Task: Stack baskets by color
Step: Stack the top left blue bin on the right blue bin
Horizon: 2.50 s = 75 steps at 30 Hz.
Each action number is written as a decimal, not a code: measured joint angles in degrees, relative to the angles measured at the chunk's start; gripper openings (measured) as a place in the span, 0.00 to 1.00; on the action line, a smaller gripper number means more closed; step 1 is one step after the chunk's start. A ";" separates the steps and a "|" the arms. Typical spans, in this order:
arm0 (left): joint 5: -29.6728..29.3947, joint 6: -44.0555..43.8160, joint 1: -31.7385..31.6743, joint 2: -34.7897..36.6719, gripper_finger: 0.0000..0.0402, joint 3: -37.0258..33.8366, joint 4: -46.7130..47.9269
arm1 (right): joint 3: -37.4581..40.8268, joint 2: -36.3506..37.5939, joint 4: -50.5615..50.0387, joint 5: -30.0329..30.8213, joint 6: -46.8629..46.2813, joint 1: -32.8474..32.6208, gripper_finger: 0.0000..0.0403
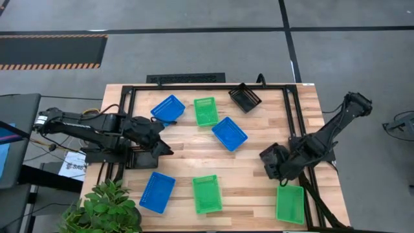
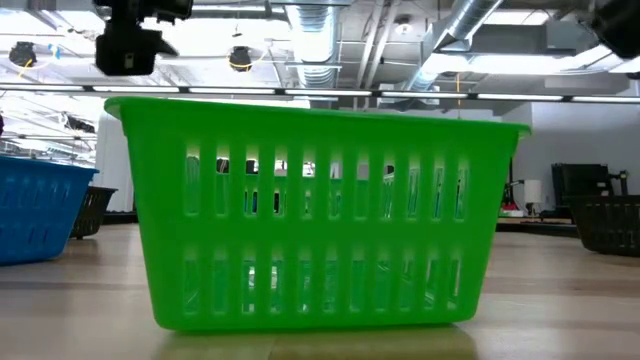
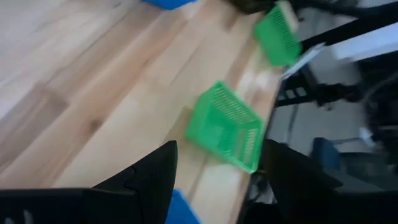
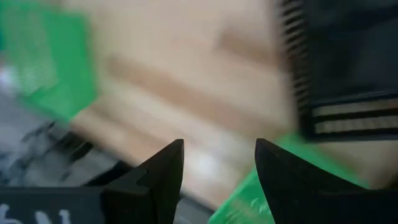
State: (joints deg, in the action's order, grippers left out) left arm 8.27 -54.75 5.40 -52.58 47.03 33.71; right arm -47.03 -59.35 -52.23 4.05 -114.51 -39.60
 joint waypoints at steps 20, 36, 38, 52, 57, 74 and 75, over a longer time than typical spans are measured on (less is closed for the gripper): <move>-1.31 1.81 -10.02 5.69 0.56 0.17 10.18 | 0.07 -1.54 8.62 1.17 48.70 35.17 0.55; -13.65 12.21 -23.49 -1.12 0.56 0.17 17.56 | -14.06 -20.95 12.79 -2.64 68.66 45.78 0.55; -11.14 12.23 -25.35 -1.11 0.56 0.17 17.23 | -19.51 -24.66 12.92 -2.64 72.61 45.75 0.55; -22.49 16.64 -31.10 5.33 0.55 2.45 19.59 | -58.96 -54.03 7.10 -2.44 94.94 45.16 0.55; -26.75 21.20 -33.75 -2.69 0.51 2.38 17.69 | -62.95 -55.03 -1.56 -2.06 95.11 42.44 0.55; -20.70 34.58 -46.63 -27.26 0.48 2.40 -2.48 | -62.95 -46.71 -26.94 22.20 78.09 30.04 0.55; -19.81 35.19 -46.63 -28.73 0.48 2.40 -2.89 | -62.95 -46.71 -27.08 22.57 77.38 29.60 0.55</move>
State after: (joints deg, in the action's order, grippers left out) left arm -11.53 -19.56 -41.23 -81.30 49.43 30.82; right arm -109.97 -106.06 -79.31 26.61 -37.13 -10.00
